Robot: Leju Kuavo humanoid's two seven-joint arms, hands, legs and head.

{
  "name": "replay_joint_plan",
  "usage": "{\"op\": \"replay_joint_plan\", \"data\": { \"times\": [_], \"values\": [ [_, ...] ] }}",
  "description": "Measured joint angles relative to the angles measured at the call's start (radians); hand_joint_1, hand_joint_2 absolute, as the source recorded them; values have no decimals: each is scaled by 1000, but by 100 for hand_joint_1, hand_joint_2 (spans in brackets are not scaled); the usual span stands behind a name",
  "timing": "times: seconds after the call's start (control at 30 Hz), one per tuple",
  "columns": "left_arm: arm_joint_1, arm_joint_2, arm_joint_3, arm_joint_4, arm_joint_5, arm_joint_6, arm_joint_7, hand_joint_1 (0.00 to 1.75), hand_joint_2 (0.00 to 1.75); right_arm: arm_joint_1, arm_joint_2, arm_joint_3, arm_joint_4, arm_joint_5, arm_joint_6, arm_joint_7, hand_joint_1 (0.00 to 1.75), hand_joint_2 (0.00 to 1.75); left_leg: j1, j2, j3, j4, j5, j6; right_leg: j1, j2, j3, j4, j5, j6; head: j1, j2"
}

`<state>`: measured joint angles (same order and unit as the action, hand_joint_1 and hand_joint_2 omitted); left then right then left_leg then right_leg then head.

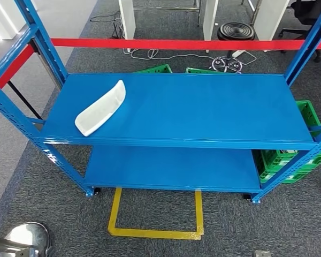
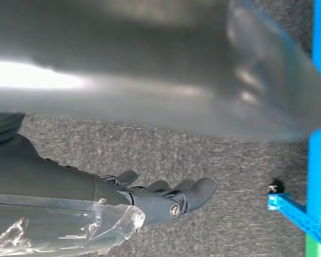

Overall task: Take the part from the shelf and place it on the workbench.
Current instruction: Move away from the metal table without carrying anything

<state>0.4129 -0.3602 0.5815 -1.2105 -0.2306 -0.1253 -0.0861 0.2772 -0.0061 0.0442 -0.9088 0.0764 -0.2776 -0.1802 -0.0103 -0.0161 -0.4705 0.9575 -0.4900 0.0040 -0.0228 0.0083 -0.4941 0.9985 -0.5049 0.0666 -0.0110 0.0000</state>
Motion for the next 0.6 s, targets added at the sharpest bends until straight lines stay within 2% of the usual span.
{"op": "replay_joint_plan", "data": {
  "times": [0.17, 0.37, 0.5, 0.6],
  "values": [
    [0, 0, -3, 0, 13, 3, -2, 0, 0, -13, 0, -3, 3, -4, -1, -17, 0, 0, 1, 0, 51, -61, 5, -10, 2, -1, 39, -46, 3, -8, 1, 0],
    [0, -1, -5, 0, 19, 7, -4, 0, 0, -22, 0, -5, 11, -4, -3, -22, 0, 0, 2, 0, 65, -72, 2, -15, 3, -1, 57, -60, 1, -12, 1, 0],
    [0, -1, -6, 0, 15, 9, -5, 0, 175, -29, 0, -8, 22, 3, -6, -31, 0, 175, 2, 0, 66, -72, 2, -15, 3, -1, 66, -65, 2, -12, 1, 0],
    [0, -1, -7, 0, -7, -1, -12, 0, 175, -35, 0, -10, 30, 18, -17, -39, 0, 175, 1, 0, 66, -72, 1, -14, 3, -1, 68, -69, 2, -12, 1, 0]
  ]
}}
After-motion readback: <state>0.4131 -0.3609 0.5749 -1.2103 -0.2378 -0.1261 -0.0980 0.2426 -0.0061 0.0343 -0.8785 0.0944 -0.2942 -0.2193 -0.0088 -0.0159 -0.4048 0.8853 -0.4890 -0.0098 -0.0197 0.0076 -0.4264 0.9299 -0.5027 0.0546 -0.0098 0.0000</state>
